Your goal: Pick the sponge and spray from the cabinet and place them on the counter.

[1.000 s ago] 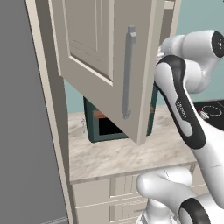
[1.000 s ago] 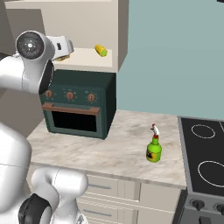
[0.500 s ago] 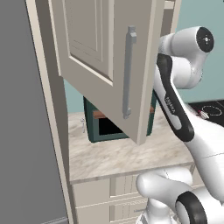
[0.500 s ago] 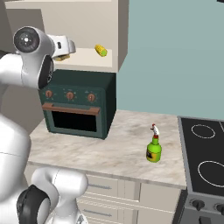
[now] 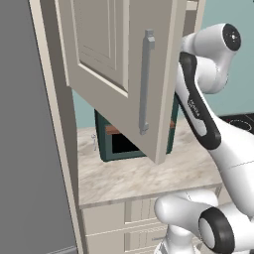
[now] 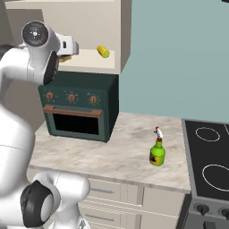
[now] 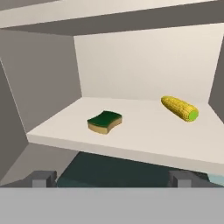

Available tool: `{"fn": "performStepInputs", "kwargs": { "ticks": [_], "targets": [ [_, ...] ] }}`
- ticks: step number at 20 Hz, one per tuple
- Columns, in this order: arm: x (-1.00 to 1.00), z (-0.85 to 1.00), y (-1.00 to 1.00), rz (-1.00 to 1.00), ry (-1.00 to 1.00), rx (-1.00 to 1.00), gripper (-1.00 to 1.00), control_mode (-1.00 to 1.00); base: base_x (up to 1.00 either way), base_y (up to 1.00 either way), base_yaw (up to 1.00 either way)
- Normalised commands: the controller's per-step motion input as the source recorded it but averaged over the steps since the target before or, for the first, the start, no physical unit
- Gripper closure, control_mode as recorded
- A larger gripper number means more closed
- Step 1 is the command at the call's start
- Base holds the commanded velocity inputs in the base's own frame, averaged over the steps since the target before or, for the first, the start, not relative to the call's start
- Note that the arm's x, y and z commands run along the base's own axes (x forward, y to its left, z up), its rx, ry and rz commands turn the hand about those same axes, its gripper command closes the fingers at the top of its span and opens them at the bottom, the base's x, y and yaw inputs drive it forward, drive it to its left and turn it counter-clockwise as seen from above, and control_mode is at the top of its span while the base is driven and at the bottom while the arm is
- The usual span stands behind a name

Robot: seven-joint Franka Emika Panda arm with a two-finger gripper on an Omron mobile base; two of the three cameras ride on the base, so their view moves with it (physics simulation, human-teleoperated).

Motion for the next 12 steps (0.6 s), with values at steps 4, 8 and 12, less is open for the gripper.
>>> {"fn": "performStepInputs", "kwargs": {
  "ticks": [4,8,12],
  "targets": [
    [0.22,-0.05,0.01,0.02,0.0,0.08,-1.0,-1.0,0.0,0.0,0.0],
    [0.26,-0.13,0.14,0.0,0.0,0.04,-1.0,-1.0,0.0,0.0,0.0],
    [0.24,-0.12,0.18,0.0,0.0,0.02,-1.0,-1.0,0.0,0.0,0.0]
  ]
}}
